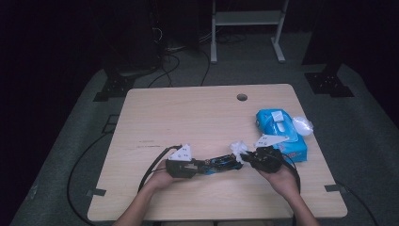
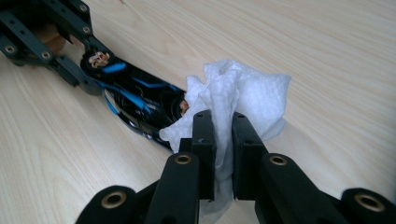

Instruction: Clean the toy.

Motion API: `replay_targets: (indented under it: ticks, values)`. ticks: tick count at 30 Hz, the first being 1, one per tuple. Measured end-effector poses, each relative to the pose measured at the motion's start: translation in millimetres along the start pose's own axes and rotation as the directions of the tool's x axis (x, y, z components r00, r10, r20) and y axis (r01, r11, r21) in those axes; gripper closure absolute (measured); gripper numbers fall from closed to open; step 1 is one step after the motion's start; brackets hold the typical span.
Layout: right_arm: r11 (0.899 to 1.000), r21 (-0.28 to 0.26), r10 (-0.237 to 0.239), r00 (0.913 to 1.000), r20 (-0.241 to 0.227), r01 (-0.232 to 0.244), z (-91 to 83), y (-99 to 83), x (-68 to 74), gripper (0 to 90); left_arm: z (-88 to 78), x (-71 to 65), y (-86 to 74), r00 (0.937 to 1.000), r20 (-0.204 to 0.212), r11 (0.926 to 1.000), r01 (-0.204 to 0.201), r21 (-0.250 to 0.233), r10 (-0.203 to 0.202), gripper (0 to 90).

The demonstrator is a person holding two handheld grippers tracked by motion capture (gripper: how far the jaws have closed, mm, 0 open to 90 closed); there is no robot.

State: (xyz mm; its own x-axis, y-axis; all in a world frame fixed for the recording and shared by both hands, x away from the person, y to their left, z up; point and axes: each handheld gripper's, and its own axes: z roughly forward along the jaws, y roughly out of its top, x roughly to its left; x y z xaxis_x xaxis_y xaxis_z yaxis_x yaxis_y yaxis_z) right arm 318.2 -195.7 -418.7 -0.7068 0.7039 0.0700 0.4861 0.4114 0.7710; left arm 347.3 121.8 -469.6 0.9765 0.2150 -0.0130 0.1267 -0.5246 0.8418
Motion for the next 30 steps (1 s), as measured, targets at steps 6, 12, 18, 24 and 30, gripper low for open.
replay_targets:
  ticks: [6, 12, 18, 24, 30]
  values:
    - [1.000, -0.009, -0.021, 0.9998, 0.004, 0.021, 3.2, 8.3, 7.8, 81.6, 0.9, -0.5, 0.5, 1.0000, -0.002, 1.0000, 0.003, -0.001, -0.003, 70.4]
    - [0.997, 0.013, -0.078, 0.9969, -0.011, 0.078, 9.6, 11.9, 15.0, 81.3, 0.4, -0.6, 0.0, 1.0000, 0.001, 1.0000, 0.003, 0.001, -0.003, 70.5]
    - [1.000, 0.003, 0.012, 0.9997, 0.021, -0.012, -4.8, 0.4, -2.6, 81.2, 1.1, -0.9, 0.4, 1.0000, 0.002, 1.0000, -0.001, 0.008, 0.001, 70.7]
    - [0.998, -0.024, -0.058, 0.9969, -0.054, 0.057, 12.1, 25.6, 22.6, 81.2, 2.7, -1.1, 0.8, 1.0000, 0.002, 1.0000, 0.005, 0.004, -0.005, 70.7]
    - [0.987, 0.033, -0.151, 0.9835, -0.100, 0.155, 42.6, 44.2, 47.0, 81.2, 1.2, -1.4, 0.6, 1.0000, 0.006, 1.0000, 0.003, 0.009, -0.003, 70.9]
